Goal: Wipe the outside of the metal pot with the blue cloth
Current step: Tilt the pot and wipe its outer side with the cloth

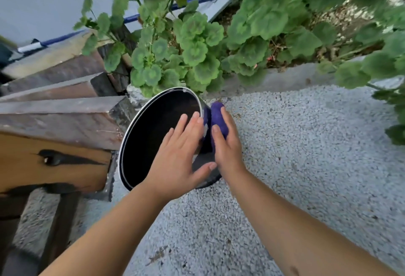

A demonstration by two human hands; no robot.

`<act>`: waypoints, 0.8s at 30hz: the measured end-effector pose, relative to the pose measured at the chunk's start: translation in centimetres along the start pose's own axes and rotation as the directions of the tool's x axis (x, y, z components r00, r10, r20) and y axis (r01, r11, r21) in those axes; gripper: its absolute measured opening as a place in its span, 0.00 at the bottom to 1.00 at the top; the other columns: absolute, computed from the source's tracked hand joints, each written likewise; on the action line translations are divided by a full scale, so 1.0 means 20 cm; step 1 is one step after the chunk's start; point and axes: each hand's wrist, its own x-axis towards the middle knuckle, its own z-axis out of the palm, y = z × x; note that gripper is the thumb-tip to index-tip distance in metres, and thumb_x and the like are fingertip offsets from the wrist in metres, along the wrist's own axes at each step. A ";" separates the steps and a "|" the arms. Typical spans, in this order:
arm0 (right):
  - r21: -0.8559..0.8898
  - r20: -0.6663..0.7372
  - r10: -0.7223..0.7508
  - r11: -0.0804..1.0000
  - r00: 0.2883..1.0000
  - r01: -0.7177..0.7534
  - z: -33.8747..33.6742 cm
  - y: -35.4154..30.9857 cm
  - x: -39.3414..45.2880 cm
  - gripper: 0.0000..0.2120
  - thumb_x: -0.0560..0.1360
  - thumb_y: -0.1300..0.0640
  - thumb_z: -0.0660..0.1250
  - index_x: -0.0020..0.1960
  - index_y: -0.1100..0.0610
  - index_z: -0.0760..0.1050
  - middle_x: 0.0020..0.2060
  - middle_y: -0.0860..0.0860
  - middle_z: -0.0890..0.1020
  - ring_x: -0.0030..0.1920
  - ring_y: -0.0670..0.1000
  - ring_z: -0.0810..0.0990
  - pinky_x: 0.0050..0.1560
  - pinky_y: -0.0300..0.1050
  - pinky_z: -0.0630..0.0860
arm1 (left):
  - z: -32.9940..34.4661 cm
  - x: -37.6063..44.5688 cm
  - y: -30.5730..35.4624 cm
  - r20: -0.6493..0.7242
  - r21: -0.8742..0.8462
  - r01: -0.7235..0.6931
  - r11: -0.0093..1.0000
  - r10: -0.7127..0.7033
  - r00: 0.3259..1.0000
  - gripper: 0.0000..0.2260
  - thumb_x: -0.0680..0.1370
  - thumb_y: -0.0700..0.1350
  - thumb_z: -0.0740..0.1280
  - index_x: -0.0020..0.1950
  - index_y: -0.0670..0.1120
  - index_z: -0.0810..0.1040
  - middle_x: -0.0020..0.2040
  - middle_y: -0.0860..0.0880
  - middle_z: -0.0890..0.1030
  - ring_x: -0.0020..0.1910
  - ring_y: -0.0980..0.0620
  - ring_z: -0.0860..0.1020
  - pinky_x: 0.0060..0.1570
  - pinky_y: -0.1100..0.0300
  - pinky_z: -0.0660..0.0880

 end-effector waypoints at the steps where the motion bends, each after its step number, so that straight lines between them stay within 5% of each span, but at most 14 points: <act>1: -0.005 -0.014 0.049 0.999 0.999 -0.049 -0.01 0.01 0.01 0.28 0.77 0.46 0.61 0.76 0.48 0.64 0.74 0.45 0.68 0.74 0.43 0.65 0.75 0.43 0.60 | 0.00 0.00 0.01 -0.003 -0.020 -0.006 1.000 0.006 1.000 0.40 0.77 0.67 0.56 0.79 0.53 0.39 0.81 0.50 0.48 0.80 0.49 0.42 0.73 0.39 0.58; 5: -0.061 -0.017 0.263 0.963 0.965 -0.263 -0.12 0.12 0.07 0.25 0.81 0.50 0.62 0.77 0.49 0.63 0.75 0.50 0.69 0.74 0.51 0.68 0.75 0.50 0.62 | 0.01 -0.01 0.01 -0.011 -0.091 -0.008 0.996 0.007 1.000 0.40 0.77 0.65 0.58 0.79 0.52 0.40 0.81 0.52 0.48 0.80 0.50 0.43 0.75 0.42 0.55; 12: -0.175 -0.053 0.385 0.905 0.921 -0.388 -0.16 0.23 0.11 0.26 0.82 0.49 0.60 0.79 0.50 0.60 0.75 0.53 0.69 0.73 0.56 0.68 0.74 0.51 0.64 | 0.01 0.01 -0.01 0.000 -0.214 -0.002 0.977 0.002 1.000 0.35 0.80 0.55 0.60 0.81 0.48 0.46 0.81 0.55 0.48 0.79 0.56 0.42 0.76 0.56 0.48; 16: -0.226 -0.171 0.365 0.889 0.915 -0.397 -0.12 0.26 0.01 0.26 0.81 0.47 0.59 0.78 0.48 0.61 0.75 0.51 0.70 0.73 0.55 0.68 0.68 0.44 0.62 | 0.01 0.00 -0.02 -0.002 -0.314 0.001 0.949 -0.001 1.000 0.32 0.81 0.52 0.58 0.80 0.49 0.46 0.80 0.60 0.47 0.79 0.58 0.42 0.75 0.58 0.48; 22: -0.069 -0.290 0.277 0.949 0.916 -0.309 0.01 0.19 -0.19 0.27 0.79 0.45 0.61 0.76 0.48 0.65 0.71 0.51 0.71 0.72 0.53 0.69 0.74 0.54 0.63 | 0.01 0.01 -0.03 0.000 -0.508 -0.012 0.861 0.013 1.000 0.30 0.82 0.61 0.48 0.80 0.49 0.48 0.80 0.60 0.47 0.78 0.59 0.42 0.75 0.65 0.44; 24: -0.029 -0.318 0.247 0.962 0.915 -0.270 0.04 0.14 -0.22 0.28 0.76 0.41 0.61 0.75 0.47 0.67 0.66 0.52 0.72 0.68 0.54 0.71 0.72 0.55 0.65 | 0.02 0.02 -0.02 0.008 -0.506 0.007 0.863 -0.004 1.000 0.31 0.82 0.63 0.48 0.81 0.50 0.47 0.80 0.61 0.47 0.78 0.59 0.41 0.76 0.59 0.44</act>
